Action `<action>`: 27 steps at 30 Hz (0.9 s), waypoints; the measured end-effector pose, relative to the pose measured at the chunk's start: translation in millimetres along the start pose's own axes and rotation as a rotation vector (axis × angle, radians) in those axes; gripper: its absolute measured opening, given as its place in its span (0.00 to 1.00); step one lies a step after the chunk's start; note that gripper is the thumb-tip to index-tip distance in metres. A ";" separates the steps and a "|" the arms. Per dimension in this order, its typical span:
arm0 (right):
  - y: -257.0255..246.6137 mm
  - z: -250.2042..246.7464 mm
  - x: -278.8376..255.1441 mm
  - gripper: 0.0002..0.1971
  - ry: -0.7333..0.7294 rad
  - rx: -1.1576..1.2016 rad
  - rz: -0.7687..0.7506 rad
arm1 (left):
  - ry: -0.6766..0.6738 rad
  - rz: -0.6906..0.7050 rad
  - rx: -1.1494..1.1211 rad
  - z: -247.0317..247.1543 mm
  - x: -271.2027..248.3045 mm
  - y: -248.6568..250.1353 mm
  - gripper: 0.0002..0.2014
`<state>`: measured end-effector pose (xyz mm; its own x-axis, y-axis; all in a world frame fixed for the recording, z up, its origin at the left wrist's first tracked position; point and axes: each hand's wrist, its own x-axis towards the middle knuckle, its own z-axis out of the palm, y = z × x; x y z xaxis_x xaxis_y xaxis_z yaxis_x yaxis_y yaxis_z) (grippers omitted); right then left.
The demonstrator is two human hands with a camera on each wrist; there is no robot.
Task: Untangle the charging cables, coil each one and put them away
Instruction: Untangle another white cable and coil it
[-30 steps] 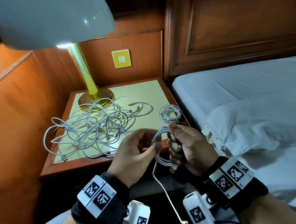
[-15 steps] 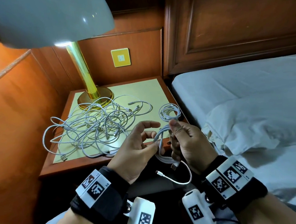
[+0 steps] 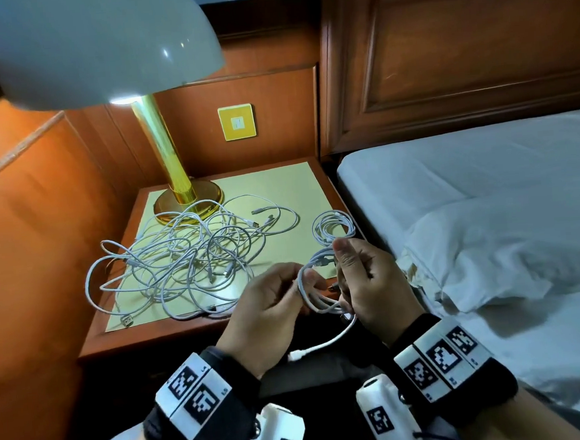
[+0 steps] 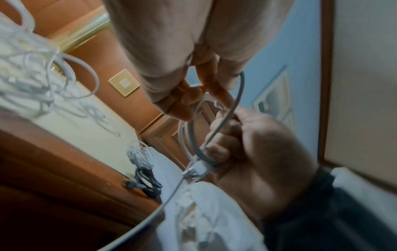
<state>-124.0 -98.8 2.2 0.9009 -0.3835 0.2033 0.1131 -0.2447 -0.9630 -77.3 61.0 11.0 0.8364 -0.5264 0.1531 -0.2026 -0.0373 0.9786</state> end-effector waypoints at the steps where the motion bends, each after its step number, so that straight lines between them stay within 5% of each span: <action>1: -0.7 -1.3 0.6 0.34 0.016 0.000 0.008 | -0.037 -0.058 -0.179 1.3 -1.9 2.3 0.15; 3: -2.5 -5.9 2.8 0.31 0.040 0.024 0.026 | -0.116 -0.149 -0.504 -2.3 -4.6 8.8 0.16; 6: -8.5 -10.8 3.5 0.25 0.029 0.136 0.040 | -0.162 -0.139 -0.607 -7.7 -4.9 21.2 0.08; 13: -17.1 -15.6 2.5 0.22 0.041 0.413 0.219 | 0.046 -0.070 -0.108 -13.3 -2.8 17.5 0.12; 19: -19.0 -36.8 7.8 0.22 0.081 0.597 0.270 | -0.024 -0.119 -0.116 -36.5 -6.4 15.7 0.14; 24: -21.4 -29.8 3.4 0.22 0.018 0.566 0.212 | 0.083 0.111 0.324 -49.3 -5.3 20.8 0.24; 27: -23.3 -30.2 5.5 0.21 0.063 0.572 0.190 | 0.166 0.113 0.145 -50.8 -2.9 17.0 0.24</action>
<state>-134.3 -122.1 31.1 0.9029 -0.4298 0.0114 0.1755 0.3444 -0.9223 -57.2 105.1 34.2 0.8738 -0.3881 0.2931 -0.3609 -0.1135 0.9257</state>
